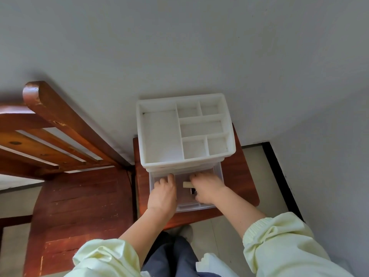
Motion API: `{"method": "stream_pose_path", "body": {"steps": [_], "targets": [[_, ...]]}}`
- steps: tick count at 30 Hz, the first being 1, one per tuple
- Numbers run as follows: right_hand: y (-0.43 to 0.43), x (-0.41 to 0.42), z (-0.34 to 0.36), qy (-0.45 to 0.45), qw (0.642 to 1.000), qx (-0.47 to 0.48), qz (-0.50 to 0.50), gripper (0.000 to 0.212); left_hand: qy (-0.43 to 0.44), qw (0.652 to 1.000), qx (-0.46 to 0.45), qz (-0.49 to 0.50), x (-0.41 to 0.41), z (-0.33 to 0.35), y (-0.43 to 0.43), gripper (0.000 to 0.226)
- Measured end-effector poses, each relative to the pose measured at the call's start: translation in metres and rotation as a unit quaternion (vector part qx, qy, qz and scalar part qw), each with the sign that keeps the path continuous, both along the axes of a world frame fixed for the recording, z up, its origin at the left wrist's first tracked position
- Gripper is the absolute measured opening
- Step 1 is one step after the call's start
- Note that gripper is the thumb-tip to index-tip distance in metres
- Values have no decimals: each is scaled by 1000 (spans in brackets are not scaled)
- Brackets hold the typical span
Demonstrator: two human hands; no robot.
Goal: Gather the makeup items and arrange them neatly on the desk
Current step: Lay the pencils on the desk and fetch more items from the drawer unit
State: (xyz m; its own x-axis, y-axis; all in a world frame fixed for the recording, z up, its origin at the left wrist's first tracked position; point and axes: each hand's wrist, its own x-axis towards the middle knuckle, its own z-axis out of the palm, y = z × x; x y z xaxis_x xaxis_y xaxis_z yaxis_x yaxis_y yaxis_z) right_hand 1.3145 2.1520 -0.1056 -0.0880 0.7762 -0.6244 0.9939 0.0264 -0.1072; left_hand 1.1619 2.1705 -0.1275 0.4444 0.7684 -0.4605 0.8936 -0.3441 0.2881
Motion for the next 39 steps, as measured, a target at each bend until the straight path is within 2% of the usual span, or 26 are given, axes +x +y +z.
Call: {"method": "stream_pose_path", "body": {"steps": [5, 8, 11, 13, 17, 20, 22, 24, 27, 29, 31, 33, 35, 39], "targets": [[-7, 3, -8, 13, 997, 23, -70, 37, 1, 1000, -25, 3, 0, -3, -1, 39], [-10, 5, -6, 78, 984, 1, -161, 33, -29, 997, -67, 34, -2, -5, -1, 26], [-16, 8, 2, 148, 959, -8, -241, 19, -54, 994, -85, 51, -3, -6, -2, 19], [-25, 11, 9, 219, 928, -8, -302, 11, -72, 992, -92, 46, -3, -6, -4, 18], [-53, 17, 22, 342, 837, 7, -427, 24, -156, 978, -134, 43, -8, 0, -9, 20], [-80, 20, 24, 363, 786, 39, -499, 23, -236, 961, -138, 37, -6, 22, -10, 20], [-96, 18, 23, 355, 773, 49, -524, 24, -265, 953, -142, 33, -2, 39, -10, 14], [-108, 15, 22, 344, 774, 45, -530, 25, -242, 952, -187, 17, -2, 49, -14, 18], [-115, 11, 17, 342, 763, 52, -547, 26, -156, 946, -281, -38, -11, 46, -25, 22], [-113, 8, 17, 356, 733, 77, -575, 27, -108, 949, -287, -78, -17, 44, -30, 24], [-108, 7, 16, 370, 702, 106, -599, 25, -68, 959, -251, -113, -18, 42, -28, 26], [-100, 8, 17, 387, 676, 125, -614, 27, -68, 964, -228, -119, -18, 43, -23, 23], [-89, 11, 20, 411, 646, 127, -631, 37, -76, 966, -217, -116, -16, 46, -16, 20], [-65, 10, 24, 466, 557, 119, -677, 41, -101, 969, -204, -95, -16, 49, 1, 17]]}}
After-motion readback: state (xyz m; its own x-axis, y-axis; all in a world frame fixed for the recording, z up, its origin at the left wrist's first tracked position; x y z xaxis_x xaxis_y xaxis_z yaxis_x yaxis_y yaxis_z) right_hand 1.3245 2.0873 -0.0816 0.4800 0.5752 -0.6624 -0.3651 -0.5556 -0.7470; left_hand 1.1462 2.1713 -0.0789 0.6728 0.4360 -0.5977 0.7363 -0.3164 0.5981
